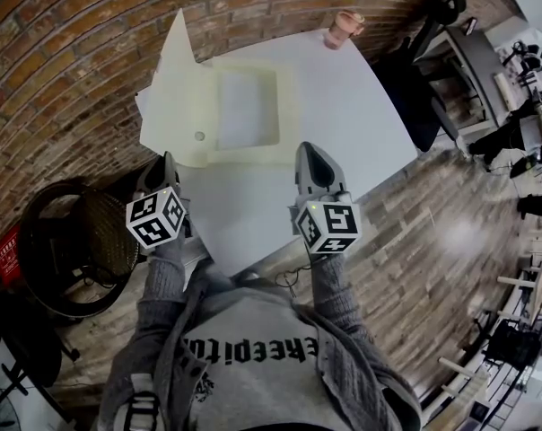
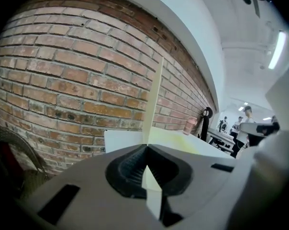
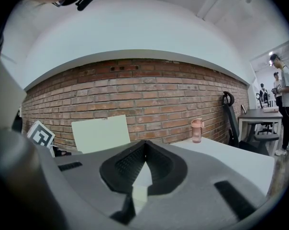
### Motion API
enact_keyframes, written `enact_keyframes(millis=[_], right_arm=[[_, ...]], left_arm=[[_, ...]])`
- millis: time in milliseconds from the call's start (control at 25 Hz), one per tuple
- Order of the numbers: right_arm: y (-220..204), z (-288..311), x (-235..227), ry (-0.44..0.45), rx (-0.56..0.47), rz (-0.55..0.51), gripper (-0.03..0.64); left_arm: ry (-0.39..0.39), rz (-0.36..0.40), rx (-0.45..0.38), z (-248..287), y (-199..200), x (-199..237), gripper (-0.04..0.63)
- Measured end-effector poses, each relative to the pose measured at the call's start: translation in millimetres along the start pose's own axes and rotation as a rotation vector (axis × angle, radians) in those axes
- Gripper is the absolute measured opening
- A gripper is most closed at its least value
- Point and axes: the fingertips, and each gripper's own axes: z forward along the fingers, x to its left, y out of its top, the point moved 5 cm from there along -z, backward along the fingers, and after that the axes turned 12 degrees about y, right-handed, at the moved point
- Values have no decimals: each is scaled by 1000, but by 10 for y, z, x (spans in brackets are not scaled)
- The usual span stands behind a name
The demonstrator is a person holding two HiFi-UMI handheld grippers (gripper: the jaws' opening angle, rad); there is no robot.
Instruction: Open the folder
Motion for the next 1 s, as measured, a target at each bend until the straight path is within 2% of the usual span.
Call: enact_keyframes(millis=[360, 1000], right_arm=[[-15, 41, 12, 2, 2, -2, 3], [-24, 76, 35, 1, 6, -4, 4]], left_arm=[[66, -4, 46, 62, -129, 187, 9], [151, 92, 113, 179, -297, 410, 9]])
